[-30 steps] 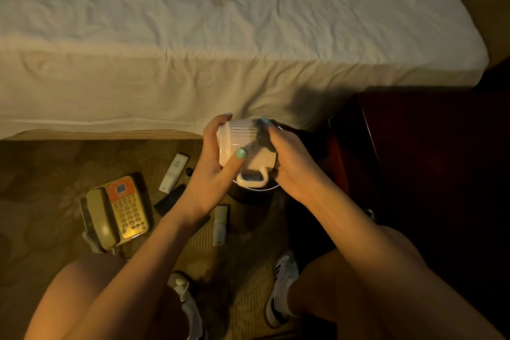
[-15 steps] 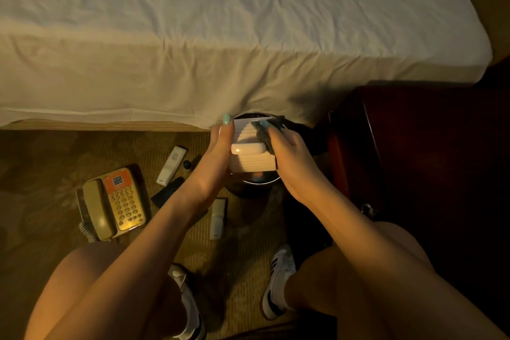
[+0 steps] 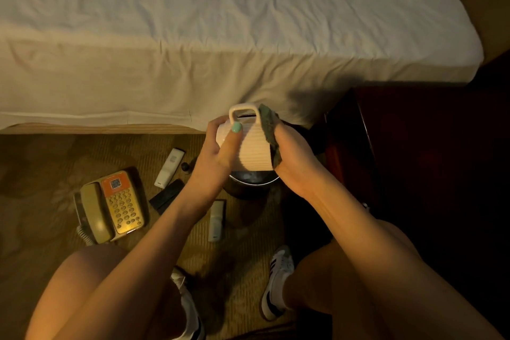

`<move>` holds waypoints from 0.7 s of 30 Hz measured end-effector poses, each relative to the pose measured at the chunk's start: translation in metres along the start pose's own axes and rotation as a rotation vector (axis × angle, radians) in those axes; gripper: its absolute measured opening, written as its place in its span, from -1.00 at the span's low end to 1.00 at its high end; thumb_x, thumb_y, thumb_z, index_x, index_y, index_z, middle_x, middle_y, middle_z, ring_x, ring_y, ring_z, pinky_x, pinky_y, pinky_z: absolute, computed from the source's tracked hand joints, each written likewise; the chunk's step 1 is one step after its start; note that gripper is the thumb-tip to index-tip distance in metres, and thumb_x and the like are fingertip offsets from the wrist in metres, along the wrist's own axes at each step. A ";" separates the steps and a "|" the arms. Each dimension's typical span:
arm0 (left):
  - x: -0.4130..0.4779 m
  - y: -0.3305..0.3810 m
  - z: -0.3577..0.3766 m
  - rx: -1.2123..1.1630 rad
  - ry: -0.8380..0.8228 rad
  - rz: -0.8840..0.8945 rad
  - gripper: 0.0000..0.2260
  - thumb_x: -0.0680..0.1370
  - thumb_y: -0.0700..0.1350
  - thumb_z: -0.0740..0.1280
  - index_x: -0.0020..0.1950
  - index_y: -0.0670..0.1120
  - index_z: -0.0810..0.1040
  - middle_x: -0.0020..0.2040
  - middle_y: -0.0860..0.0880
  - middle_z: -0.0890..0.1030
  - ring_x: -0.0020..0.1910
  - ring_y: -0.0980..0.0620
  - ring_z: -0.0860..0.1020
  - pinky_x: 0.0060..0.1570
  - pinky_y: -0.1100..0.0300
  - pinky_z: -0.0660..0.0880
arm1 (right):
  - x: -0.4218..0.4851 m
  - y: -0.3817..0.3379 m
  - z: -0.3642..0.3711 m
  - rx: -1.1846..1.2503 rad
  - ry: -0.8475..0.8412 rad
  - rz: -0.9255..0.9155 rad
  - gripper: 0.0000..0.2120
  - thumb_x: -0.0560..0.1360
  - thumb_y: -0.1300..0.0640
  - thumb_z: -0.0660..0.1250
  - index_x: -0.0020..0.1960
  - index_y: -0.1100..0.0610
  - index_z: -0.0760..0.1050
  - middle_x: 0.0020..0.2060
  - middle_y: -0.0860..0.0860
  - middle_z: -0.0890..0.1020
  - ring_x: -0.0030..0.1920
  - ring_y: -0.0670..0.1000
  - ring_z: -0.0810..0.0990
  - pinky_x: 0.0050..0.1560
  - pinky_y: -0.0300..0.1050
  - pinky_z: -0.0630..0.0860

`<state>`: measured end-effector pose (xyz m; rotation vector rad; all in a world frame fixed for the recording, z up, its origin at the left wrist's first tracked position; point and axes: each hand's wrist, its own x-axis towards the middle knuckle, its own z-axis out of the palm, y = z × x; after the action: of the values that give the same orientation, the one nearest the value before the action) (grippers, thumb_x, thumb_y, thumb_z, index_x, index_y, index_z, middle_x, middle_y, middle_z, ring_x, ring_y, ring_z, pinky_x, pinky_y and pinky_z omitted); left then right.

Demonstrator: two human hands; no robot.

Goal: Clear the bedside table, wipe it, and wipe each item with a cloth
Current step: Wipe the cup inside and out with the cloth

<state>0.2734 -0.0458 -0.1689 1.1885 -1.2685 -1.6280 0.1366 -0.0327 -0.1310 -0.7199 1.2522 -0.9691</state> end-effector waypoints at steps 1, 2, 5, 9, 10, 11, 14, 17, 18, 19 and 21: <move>0.002 -0.001 -0.003 -0.049 -0.037 -0.091 -0.45 0.50 0.29 0.27 0.37 0.02 0.32 0.15 -0.11 0.56 0.09 -0.02 0.62 -0.01 0.04 0.61 | -0.002 0.000 -0.001 -0.082 -0.044 -0.009 -0.63 0.60 -0.13 0.09 0.04 0.06 0.58 -0.05 0.07 0.68 0.06 0.09 0.63 0.16 0.07 0.50; 0.004 0.000 -0.006 -0.089 -0.082 -0.167 -0.42 0.49 0.31 0.26 0.39 0.02 0.34 0.19 -0.15 0.56 0.13 -0.11 0.61 0.05 -0.05 0.60 | -0.004 0.000 -0.002 -0.146 -0.086 -0.015 -0.64 0.60 -0.11 0.09 0.05 0.08 0.56 -0.04 0.09 0.67 0.06 0.08 0.63 0.15 0.04 0.50; 0.006 0.004 -0.012 -0.203 -0.218 -0.285 -0.44 0.54 0.29 0.18 0.38 -0.06 0.44 0.20 -0.20 0.60 0.09 -0.12 0.61 0.01 0.06 0.59 | -0.013 -0.004 -0.001 -0.292 -0.171 -0.047 -0.82 0.62 0.06 0.13 -0.01 -0.03 0.50 -0.12 -0.08 0.63 -0.09 -0.19 0.63 0.04 -0.23 0.53; 0.006 0.006 -0.020 -0.291 -0.240 -0.416 -0.45 0.45 0.29 0.13 0.25 -0.02 0.55 0.17 -0.16 0.63 0.10 -0.09 0.60 0.03 0.06 0.56 | -0.019 -0.007 0.002 -0.696 -0.346 -0.137 -0.78 0.61 0.09 0.20 0.22 0.06 0.47 0.00 -0.17 0.57 0.00 -0.26 0.55 0.11 -0.38 0.46; 0.007 0.005 -0.023 -0.303 -0.227 -0.440 -0.44 0.45 0.30 0.13 0.26 -0.02 0.55 0.20 -0.17 0.62 0.16 -0.12 0.58 0.12 0.00 0.52 | -0.019 -0.005 0.005 -0.854 -0.357 -0.174 -0.71 0.61 0.03 0.20 0.28 0.11 0.45 0.04 -0.12 0.58 0.04 -0.19 0.56 0.15 -0.28 0.49; 0.007 0.003 -0.025 -0.309 -0.218 -0.459 -0.44 0.46 0.30 0.13 0.27 -0.03 0.55 0.23 -0.18 0.61 0.22 -0.15 0.55 0.20 -0.04 0.47 | -0.018 -0.001 0.008 -1.005 -0.345 -0.206 -0.65 0.61 -0.05 0.18 0.27 0.15 0.46 0.05 -0.03 0.60 0.04 -0.07 0.58 0.14 -0.11 0.53; 0.007 0.001 -0.025 -0.309 -0.181 -0.473 -0.47 0.54 0.29 0.09 0.25 -0.03 0.57 0.20 -0.17 0.62 0.20 -0.16 0.55 0.20 -0.04 0.45 | -0.022 0.003 0.015 -1.316 -0.233 -0.279 -0.54 0.58 -0.19 0.13 0.12 0.19 0.50 -0.12 0.09 0.61 -0.14 0.06 0.59 -0.08 0.08 0.56; 0.007 0.001 -0.022 -0.371 -0.156 -0.485 -0.49 0.60 0.26 0.06 0.23 -0.06 0.58 0.13 -0.16 0.65 0.11 -0.10 0.59 0.15 0.00 0.46 | -0.025 0.007 0.014 -1.349 -0.190 -0.373 -0.56 0.57 -0.18 0.16 0.24 0.13 0.42 0.03 0.05 0.60 0.01 0.04 0.57 0.00 0.03 0.53; 0.007 0.001 -0.022 -0.385 -0.154 -0.498 -0.48 0.60 0.27 0.07 0.26 -0.06 0.57 0.17 -0.17 0.63 0.14 -0.11 0.58 0.20 -0.02 0.44 | -0.024 0.008 0.012 -1.299 -0.199 -0.378 -0.55 0.57 -0.16 0.18 0.31 0.12 0.38 0.12 0.05 0.58 0.09 0.03 0.55 0.08 0.02 0.51; 0.007 0.000 -0.022 -0.388 -0.159 -0.508 -0.47 0.59 0.28 0.08 0.28 -0.06 0.56 0.21 -0.17 0.62 0.18 -0.12 0.57 0.25 -0.04 0.42 | -0.024 0.008 0.011 -1.239 -0.223 -0.364 -0.53 0.57 -0.14 0.20 0.37 0.11 0.33 0.19 0.04 0.56 0.16 0.03 0.52 0.15 0.01 0.48; 0.005 0.000 -0.020 -0.367 -0.171 -0.507 -0.49 0.57 0.28 0.09 0.27 -0.04 0.57 0.20 -0.15 0.63 0.19 -0.11 0.57 0.26 -0.05 0.42 | -0.020 0.010 0.008 -1.169 -0.304 -0.300 -0.47 0.57 -0.11 0.22 0.44 0.13 0.26 0.29 0.05 0.49 0.26 0.02 0.46 0.26 0.01 0.42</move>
<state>0.2910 -0.0564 -0.1714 1.2133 -0.7417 -2.2552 0.1454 -0.0106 -0.1293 -1.9201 1.3957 -0.2319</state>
